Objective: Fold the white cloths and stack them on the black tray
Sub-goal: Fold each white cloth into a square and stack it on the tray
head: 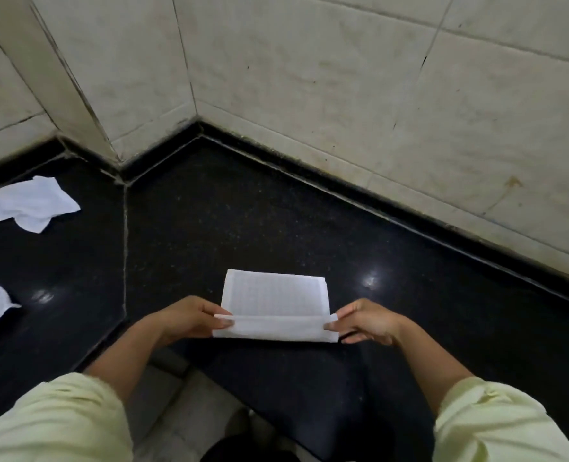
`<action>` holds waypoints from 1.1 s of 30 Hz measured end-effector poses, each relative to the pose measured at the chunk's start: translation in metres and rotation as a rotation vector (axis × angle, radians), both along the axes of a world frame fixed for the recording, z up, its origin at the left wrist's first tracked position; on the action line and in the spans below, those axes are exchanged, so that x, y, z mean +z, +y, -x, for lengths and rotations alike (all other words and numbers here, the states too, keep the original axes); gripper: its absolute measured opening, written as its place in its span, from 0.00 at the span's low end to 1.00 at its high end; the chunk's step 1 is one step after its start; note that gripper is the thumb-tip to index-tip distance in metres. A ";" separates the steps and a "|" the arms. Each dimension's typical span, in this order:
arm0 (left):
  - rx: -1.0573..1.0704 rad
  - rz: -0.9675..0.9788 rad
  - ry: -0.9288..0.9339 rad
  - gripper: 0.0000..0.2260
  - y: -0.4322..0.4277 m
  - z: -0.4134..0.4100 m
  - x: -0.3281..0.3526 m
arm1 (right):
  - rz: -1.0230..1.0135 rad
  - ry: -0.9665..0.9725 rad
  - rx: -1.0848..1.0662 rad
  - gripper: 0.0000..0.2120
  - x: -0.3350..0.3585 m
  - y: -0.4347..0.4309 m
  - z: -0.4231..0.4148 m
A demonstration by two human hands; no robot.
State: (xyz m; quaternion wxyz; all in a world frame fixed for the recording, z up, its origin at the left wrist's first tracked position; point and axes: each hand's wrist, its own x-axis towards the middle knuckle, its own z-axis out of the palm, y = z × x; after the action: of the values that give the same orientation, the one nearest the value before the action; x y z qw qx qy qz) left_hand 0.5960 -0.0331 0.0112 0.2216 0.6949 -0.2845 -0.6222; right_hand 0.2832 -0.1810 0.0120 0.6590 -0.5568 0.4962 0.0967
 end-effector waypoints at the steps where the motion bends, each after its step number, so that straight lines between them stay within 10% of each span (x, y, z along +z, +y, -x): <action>1: -0.010 -0.016 -0.012 0.09 0.001 0.001 -0.003 | 0.007 0.010 0.001 0.08 -0.003 0.002 0.001; 17: 0.229 0.136 -0.150 0.07 -0.059 -0.015 -0.032 | 0.520 0.180 -0.208 0.17 -0.047 -0.021 -0.038; 33: -0.006 0.119 -0.530 0.07 -0.087 -0.027 -0.056 | 0.612 0.412 -0.138 0.14 -0.052 -0.036 -0.063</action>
State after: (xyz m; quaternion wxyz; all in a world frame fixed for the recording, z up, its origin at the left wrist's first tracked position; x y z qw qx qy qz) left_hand 0.6230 -0.1200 -0.0450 0.1782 0.8182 -0.3708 -0.4016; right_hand 0.3460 -0.2168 -0.0399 0.3534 -0.6623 0.6606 0.0091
